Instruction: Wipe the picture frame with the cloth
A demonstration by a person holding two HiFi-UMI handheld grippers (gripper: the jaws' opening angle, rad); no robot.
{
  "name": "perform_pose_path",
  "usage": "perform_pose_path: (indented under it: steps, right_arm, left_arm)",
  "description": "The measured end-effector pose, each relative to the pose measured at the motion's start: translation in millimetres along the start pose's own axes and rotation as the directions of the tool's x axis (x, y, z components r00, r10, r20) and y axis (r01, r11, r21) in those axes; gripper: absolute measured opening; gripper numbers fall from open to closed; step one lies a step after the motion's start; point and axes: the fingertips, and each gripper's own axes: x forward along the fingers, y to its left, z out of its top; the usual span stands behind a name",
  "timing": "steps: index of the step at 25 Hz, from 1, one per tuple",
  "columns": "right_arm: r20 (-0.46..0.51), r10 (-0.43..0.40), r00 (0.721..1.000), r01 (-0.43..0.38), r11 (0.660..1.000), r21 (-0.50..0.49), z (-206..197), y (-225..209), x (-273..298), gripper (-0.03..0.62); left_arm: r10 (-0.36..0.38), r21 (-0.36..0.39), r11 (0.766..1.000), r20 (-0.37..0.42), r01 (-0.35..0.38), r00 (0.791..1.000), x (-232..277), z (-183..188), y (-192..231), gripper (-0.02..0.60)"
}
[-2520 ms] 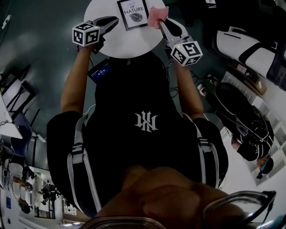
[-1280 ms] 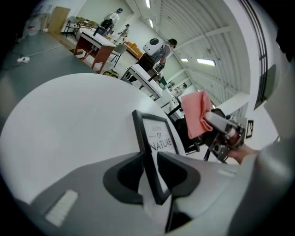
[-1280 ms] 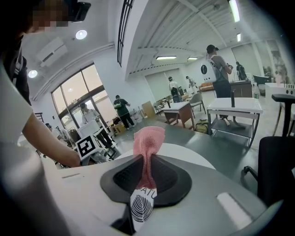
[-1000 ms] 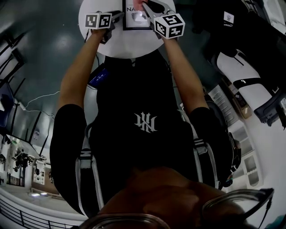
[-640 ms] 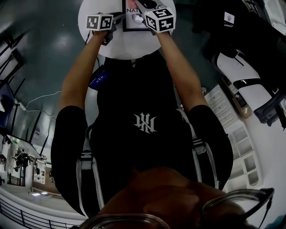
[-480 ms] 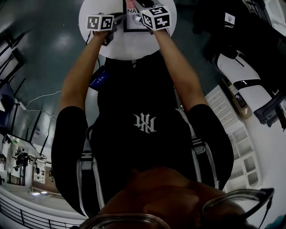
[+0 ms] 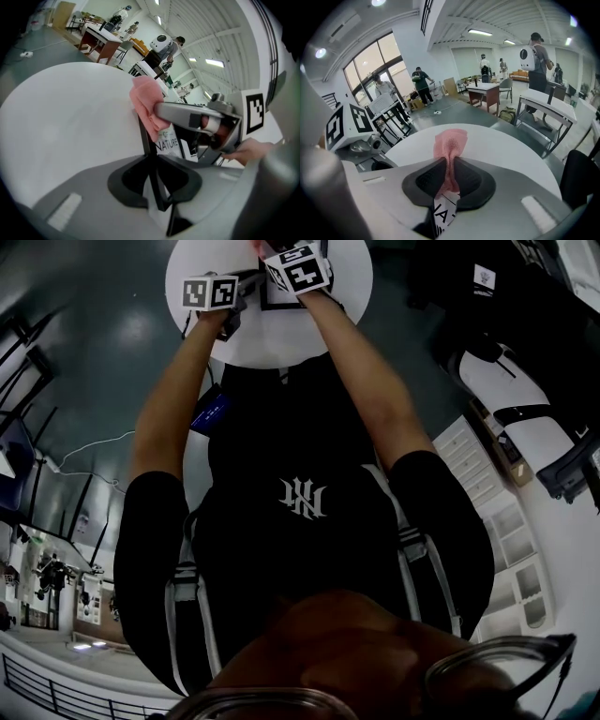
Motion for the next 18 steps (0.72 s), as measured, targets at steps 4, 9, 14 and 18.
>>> perform_pose_path:
  steps: [4, 9, 14, 18]
  right_arm:
    - [-0.059, -0.035, 0.998, 0.03, 0.995, -0.098, -6, 7, 11, 0.044]
    - [-0.069, -0.061, 0.996, 0.051, 0.989, -0.137, -8, 5, 11, 0.044]
    - [-0.083, -0.077, 0.994, 0.066, 0.99, -0.122, -15, -5, 6, 0.046]
    - [-0.094, -0.106, 0.99, 0.096, 0.989, -0.11, -24, -17, -1, 0.048]
  left_arm:
    - [-0.001, -0.014, 1.0, 0.001, 0.001, 1.0, -1, 0, -1, 0.06]
    - [0.003, -0.017, 1.0, 0.004, -0.003, 1.0, 0, 0, -1, 0.06]
    - [0.008, -0.019, 1.0, 0.012, -0.007, 1.0, 0, -1, 0, 0.06]
    - [0.015, -0.018, 1.0, 0.017, -0.014, 1.0, 0, -1, -1, 0.058]
